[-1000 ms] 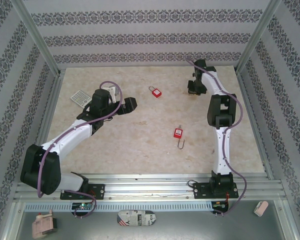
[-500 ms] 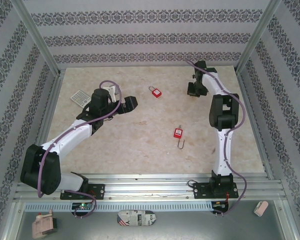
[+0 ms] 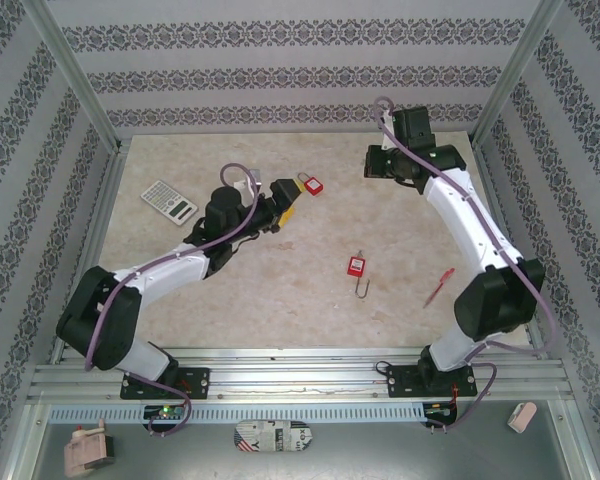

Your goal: Unlock with the key

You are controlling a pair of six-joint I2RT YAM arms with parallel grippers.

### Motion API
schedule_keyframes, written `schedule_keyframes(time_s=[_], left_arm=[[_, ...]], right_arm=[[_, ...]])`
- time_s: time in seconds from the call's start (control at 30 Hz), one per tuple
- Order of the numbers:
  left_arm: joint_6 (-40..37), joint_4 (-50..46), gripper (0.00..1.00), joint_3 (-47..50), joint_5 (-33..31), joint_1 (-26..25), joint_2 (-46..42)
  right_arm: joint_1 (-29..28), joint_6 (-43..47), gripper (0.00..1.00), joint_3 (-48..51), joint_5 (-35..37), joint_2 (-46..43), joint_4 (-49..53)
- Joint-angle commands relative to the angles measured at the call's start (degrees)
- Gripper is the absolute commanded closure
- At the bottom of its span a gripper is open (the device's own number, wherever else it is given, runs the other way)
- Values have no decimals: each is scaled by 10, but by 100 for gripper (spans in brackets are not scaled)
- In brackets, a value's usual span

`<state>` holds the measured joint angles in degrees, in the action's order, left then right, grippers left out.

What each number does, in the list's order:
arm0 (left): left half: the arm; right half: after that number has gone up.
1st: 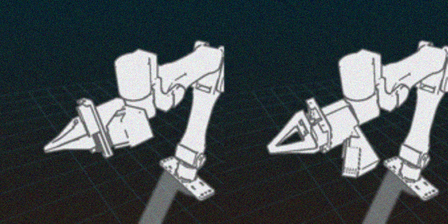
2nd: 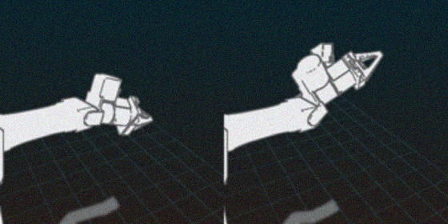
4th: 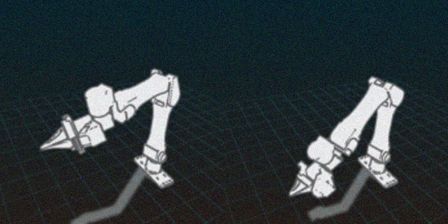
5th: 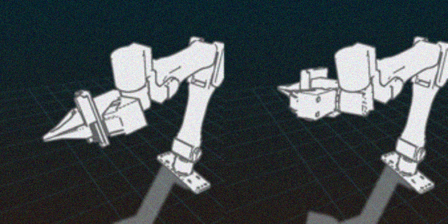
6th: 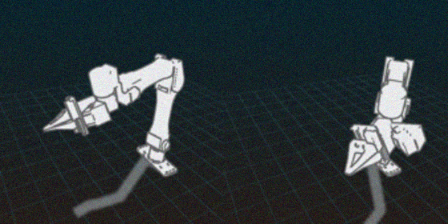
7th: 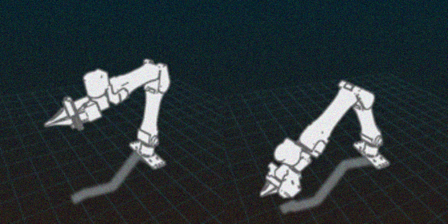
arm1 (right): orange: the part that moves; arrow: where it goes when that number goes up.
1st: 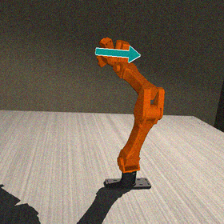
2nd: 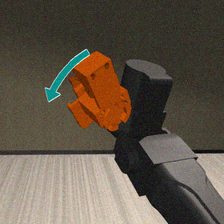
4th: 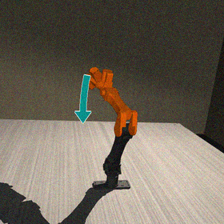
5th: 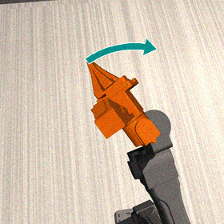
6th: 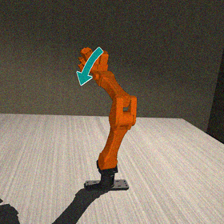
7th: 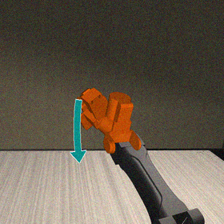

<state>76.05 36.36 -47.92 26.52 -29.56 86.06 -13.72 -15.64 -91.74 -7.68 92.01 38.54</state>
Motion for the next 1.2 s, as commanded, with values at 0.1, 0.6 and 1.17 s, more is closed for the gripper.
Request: schedule_keyframes(time_s=[0.1, 0.6, 1.17], left_arm=[[203, 147, 4, 13, -42, -48, 24], [323, 241, 8, 22, -93, -97, 83], [348, 264, 9, -4, -87, -104, 122]], right_arm=[[-49, -44, 100, 69, -11, -47, -48], [-153, -97, 100, 179, 3, -139, -112], [-176, -114, 100, 257, -24, -199, -160]])
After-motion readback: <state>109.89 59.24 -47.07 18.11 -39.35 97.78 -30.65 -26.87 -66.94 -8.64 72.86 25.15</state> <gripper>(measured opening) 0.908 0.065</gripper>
